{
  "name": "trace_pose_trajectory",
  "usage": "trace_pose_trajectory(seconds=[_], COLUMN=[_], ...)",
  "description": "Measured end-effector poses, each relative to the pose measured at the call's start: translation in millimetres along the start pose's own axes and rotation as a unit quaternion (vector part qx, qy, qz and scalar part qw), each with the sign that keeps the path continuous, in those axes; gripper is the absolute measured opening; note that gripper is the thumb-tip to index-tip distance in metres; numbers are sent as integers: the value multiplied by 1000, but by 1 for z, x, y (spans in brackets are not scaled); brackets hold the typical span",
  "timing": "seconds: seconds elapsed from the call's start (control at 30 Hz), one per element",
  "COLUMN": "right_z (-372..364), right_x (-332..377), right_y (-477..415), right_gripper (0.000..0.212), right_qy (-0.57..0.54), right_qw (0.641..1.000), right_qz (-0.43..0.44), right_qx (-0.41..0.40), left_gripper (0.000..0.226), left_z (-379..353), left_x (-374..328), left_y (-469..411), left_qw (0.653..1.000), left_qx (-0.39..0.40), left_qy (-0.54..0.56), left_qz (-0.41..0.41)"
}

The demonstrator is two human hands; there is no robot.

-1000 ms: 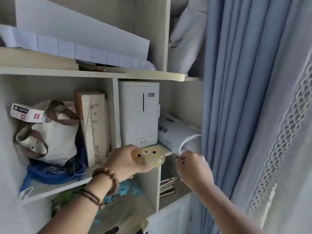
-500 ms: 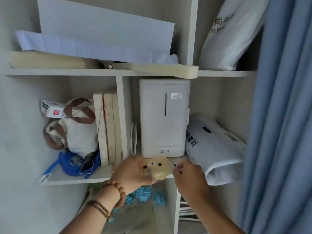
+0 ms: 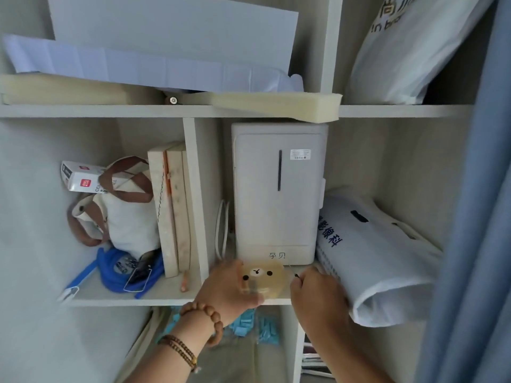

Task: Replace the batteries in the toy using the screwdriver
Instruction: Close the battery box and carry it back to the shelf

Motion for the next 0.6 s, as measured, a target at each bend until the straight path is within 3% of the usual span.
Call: trace_pose_trajectory(seconds=[0.17,0.6], right_z=[-4,-7], right_x=[-1,0], right_y=[-1,-2], right_gripper=[26,22], right_qy=[0,20], right_qw=[1000,1000], right_qz=[2,-1], right_qx=[-20,-10], left_gripper=[55,33], left_z=[0,-3], left_x=[1,6], left_y=[-11,-24], left_qw=[998,999], left_qx=[39,39], left_qy=[36,-23], left_qz=[22,-16])
Point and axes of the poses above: each hand's wrist, its own y-axis away from the middle knuckle, its own z-axis out of the back of the hand, x = y × z, the point moved 1 cm from there along -y, towards the middle knuckle, and after that the axes turned 15 degrees about -y, right-handed, at the moved point
